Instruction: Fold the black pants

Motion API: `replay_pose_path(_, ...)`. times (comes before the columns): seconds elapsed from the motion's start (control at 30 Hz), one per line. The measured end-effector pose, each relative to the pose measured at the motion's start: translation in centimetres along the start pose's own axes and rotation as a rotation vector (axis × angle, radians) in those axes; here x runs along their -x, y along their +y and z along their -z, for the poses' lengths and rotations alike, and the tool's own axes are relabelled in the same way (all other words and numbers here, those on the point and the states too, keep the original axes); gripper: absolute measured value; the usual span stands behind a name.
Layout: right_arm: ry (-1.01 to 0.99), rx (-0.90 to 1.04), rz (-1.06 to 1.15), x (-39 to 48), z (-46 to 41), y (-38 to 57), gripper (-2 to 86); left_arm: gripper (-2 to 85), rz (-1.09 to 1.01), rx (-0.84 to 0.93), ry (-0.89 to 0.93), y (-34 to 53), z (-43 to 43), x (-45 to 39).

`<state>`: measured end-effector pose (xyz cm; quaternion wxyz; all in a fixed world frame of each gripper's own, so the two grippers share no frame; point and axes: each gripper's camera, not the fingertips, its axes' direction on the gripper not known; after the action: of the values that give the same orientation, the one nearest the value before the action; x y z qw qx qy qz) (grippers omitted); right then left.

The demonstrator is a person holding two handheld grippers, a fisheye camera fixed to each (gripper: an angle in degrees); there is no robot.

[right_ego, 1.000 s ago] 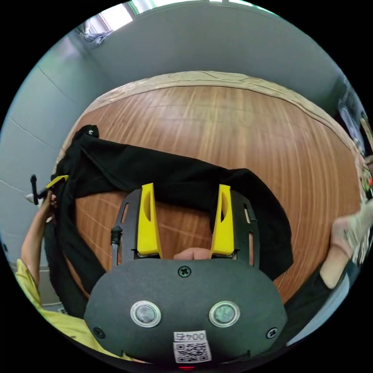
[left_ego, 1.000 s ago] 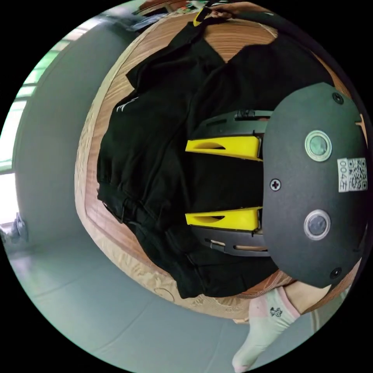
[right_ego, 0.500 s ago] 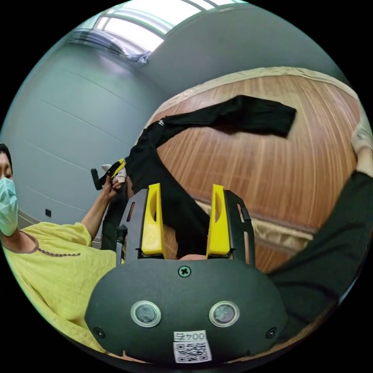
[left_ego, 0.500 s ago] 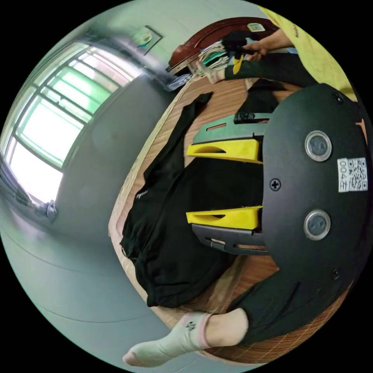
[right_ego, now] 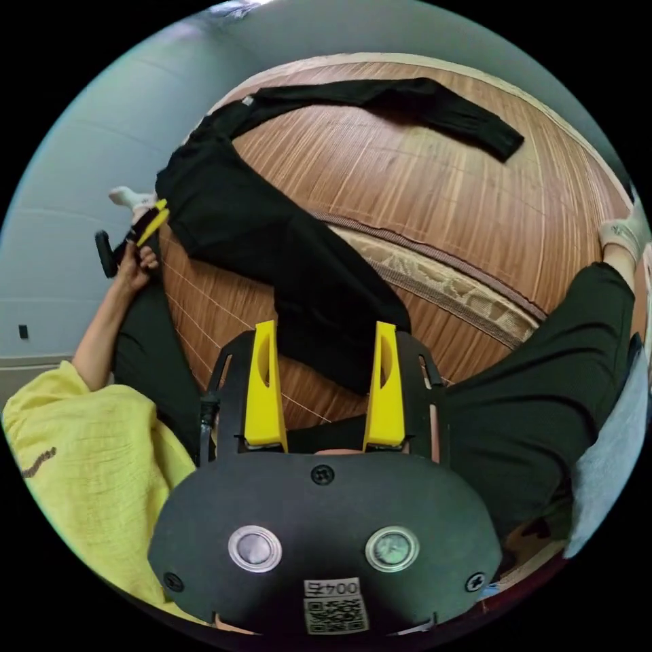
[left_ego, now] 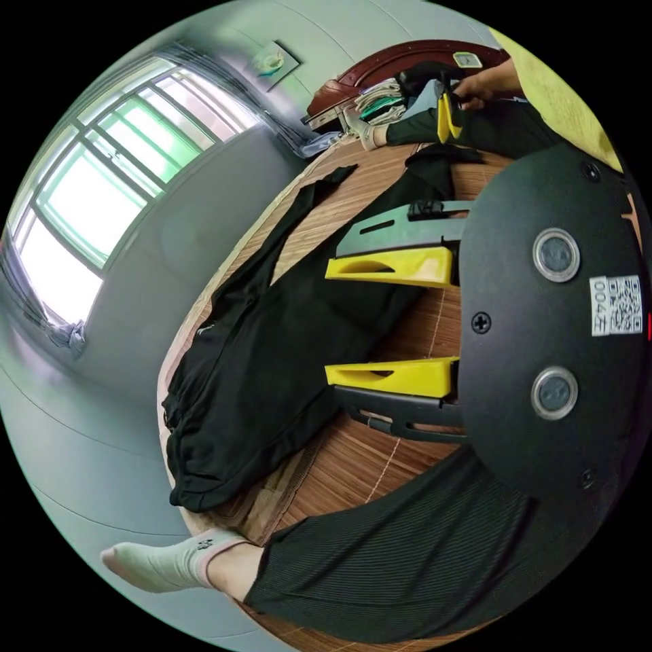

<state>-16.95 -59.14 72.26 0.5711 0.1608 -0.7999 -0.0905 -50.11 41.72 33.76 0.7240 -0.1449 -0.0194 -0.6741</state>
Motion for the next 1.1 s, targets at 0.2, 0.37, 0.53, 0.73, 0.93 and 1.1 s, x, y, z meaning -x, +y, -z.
replay_pose_path(0.2, 0.357, 0.148, 0.256, 6.8, -5.1, -1.3, 6.6, 16.4, -0.028, 0.025, -0.028, 0.8, -0.2, -0.1)
replay_pose_path(0.37, 0.782, 0.113, 0.437, 7.2, -1.0, -1.6, 5.1, 16.5, -0.020, 0.021, -0.024, 1.3, -0.1, 0.1)
replay_pose_path(0.53, 0.837, 0.065, 0.314, -2.4, 8.7, -1.5, 4.4, 16.6, -0.028, 0.005, -0.013, 1.8, 0.0, -0.2)
replay_pose_path(0.73, 0.585, -0.134, 0.086, -7.5, 12.8, 1.3, 11.3, 16.8, -0.056, 0.014, -0.024, 2.3, -0.7, -1.2)
replay_pose_path(0.93, -0.118, -0.421, 0.112, -6.7, 9.7, 1.4, 22.9, 17.8, -0.062, -0.035, -0.064, 1.9, -1.0, -1.7)
replay_pose_path(1.1, -0.255, -0.406, 0.142, -5.3, 4.0, 0.2, 24.9, 18.4, 0.006, -0.068, -0.167, -1.2, -0.7, 0.4)
